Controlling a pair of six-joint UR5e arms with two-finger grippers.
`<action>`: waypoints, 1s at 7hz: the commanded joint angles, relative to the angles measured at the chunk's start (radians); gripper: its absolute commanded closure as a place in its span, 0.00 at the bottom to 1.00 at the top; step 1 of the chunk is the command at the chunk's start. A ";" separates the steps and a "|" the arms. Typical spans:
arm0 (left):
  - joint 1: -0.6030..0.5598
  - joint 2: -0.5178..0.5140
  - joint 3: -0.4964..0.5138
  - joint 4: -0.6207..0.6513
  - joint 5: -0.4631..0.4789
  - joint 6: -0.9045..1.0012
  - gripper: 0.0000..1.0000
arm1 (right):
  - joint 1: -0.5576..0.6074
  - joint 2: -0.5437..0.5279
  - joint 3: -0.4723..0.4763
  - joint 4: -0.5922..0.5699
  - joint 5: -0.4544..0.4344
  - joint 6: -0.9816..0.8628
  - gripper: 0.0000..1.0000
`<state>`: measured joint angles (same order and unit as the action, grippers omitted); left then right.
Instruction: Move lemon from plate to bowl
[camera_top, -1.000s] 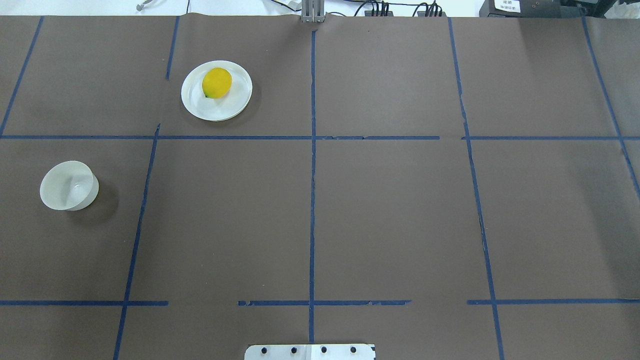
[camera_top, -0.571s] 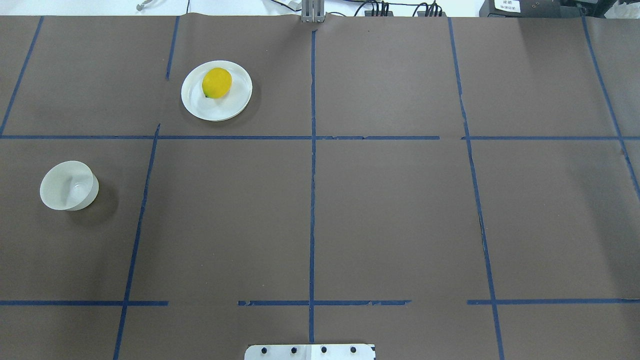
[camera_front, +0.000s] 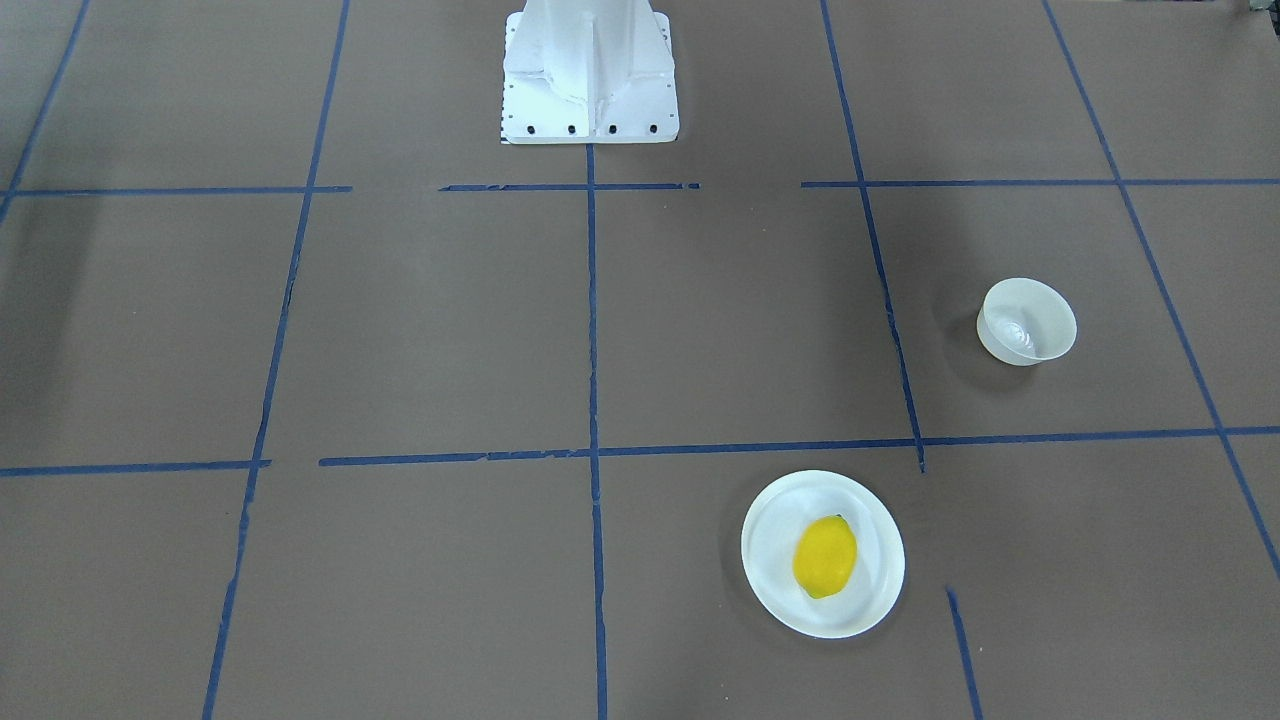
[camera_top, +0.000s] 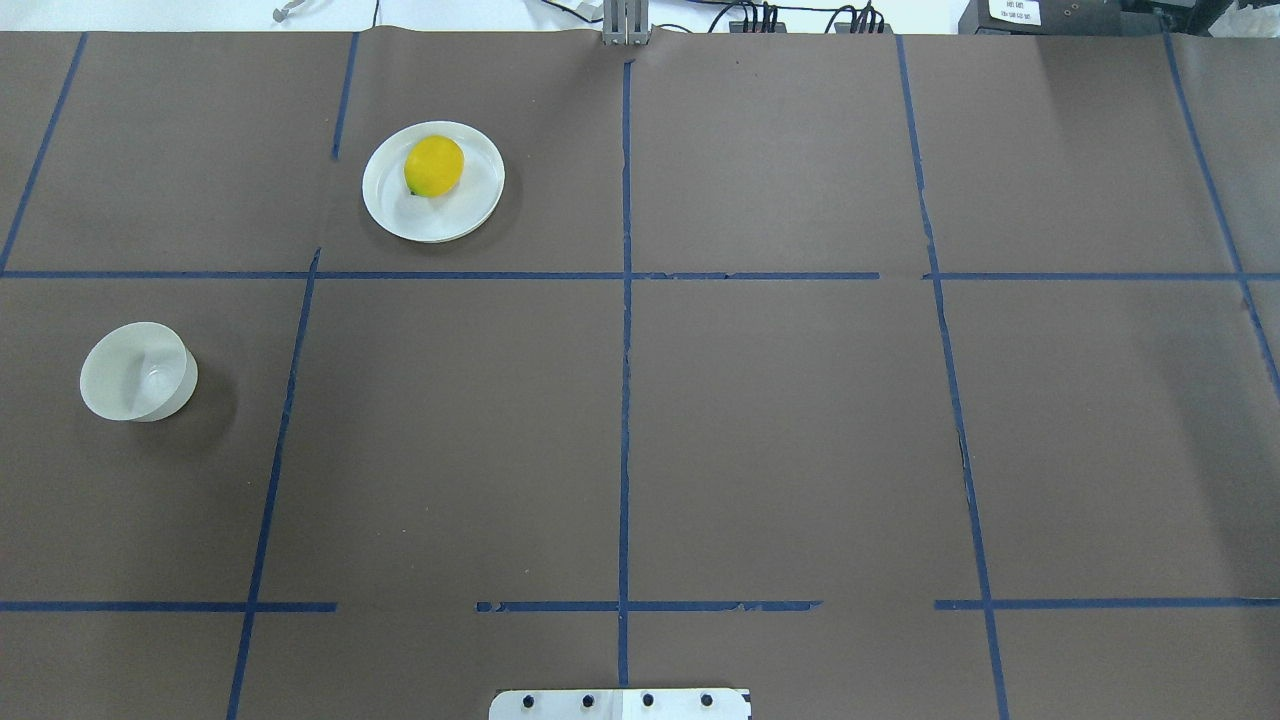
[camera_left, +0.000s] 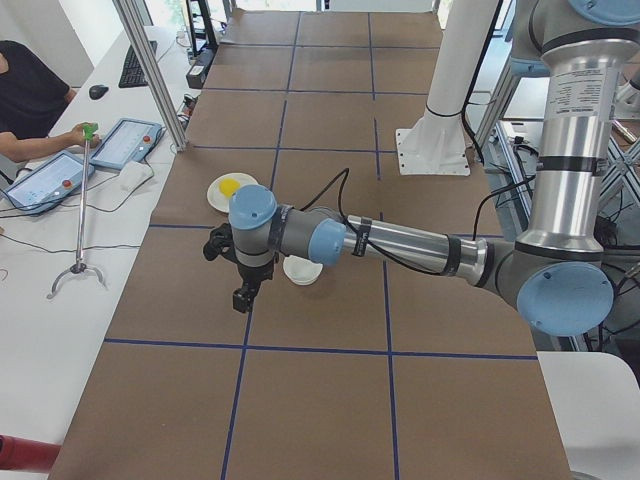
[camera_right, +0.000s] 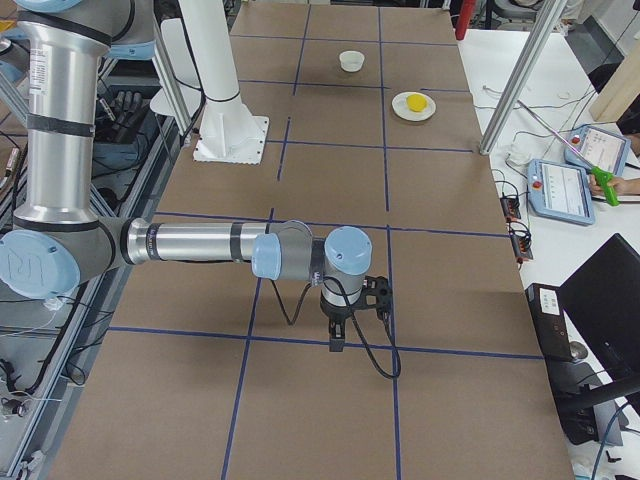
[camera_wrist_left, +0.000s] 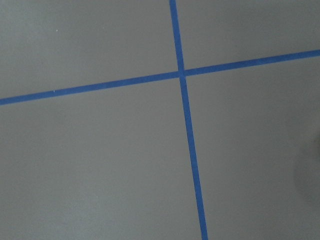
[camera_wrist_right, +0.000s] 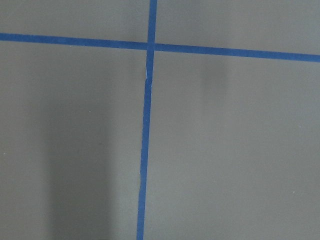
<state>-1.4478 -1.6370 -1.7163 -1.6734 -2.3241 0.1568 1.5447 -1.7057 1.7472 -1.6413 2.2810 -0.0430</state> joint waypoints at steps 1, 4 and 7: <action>0.139 -0.132 -0.003 -0.020 0.003 -0.210 0.00 | 0.000 0.000 0.000 0.000 0.000 0.000 0.00; 0.378 -0.387 0.128 -0.011 0.088 -0.558 0.00 | 0.000 0.001 0.000 0.000 0.000 0.000 0.00; 0.429 -0.721 0.531 -0.046 0.112 -0.713 0.00 | 0.000 0.001 0.000 0.000 0.000 0.000 0.00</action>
<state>-1.0326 -2.2381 -1.3294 -1.6990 -2.2174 -0.4985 1.5448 -1.7043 1.7477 -1.6413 2.2810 -0.0429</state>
